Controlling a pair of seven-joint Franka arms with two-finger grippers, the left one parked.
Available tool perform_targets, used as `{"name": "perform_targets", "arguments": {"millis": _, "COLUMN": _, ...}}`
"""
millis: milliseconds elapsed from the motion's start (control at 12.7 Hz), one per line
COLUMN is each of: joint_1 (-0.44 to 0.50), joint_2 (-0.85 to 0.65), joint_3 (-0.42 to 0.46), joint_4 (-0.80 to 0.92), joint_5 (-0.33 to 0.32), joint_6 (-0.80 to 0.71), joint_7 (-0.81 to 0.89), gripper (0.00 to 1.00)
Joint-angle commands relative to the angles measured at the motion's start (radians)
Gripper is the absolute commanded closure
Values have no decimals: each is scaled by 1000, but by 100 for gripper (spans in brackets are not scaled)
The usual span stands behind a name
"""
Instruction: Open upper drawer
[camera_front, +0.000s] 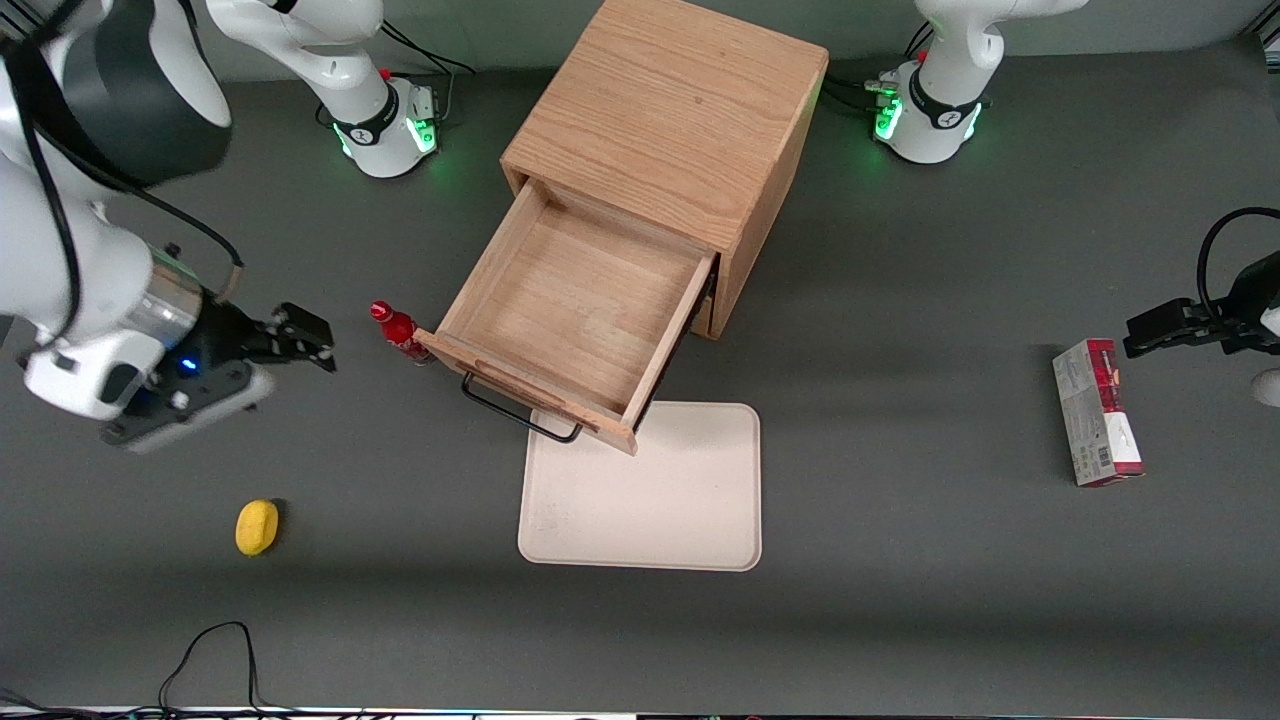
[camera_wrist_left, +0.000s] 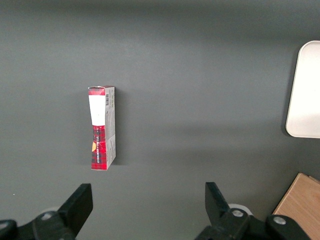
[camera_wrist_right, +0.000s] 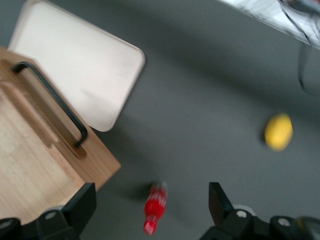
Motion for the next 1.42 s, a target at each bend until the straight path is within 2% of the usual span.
{"name": "perform_targets", "arguments": {"millis": 0, "joint_1": 2, "joint_2": -240, "joint_3": -125, "joint_4": -283, "joint_5": 44, "joint_6": 18, "joint_7": 121, "gripper": 0}}
{"name": "perform_targets", "arguments": {"millis": 236, "joint_1": 4, "joint_2": -414, "joint_3": -150, "joint_4": -473, "joint_5": 32, "joint_6": 27, "joint_7": 119, "gripper": 0}}
{"name": "perform_targets", "arguments": {"millis": 708, "joint_1": 4, "joint_2": -408, "joint_3": -149, "joint_4": -450, "joint_5": 46, "joint_6": 9, "joint_7": 124, "gripper": 0}}
{"name": "perform_targets", "arguments": {"millis": 944, "joint_1": 7, "joint_2": -403, "joint_3": -144, "joint_4": -450, "joint_5": 48, "joint_6": 7, "joint_7": 243, "gripper": 0}}
{"name": "perform_targets", "arguments": {"millis": 1337, "joint_1": 4, "joint_2": -367, "joint_3": -150, "joint_4": -420, "joint_5": 46, "joint_6": 7, "joint_7": 243, "gripper": 0}}
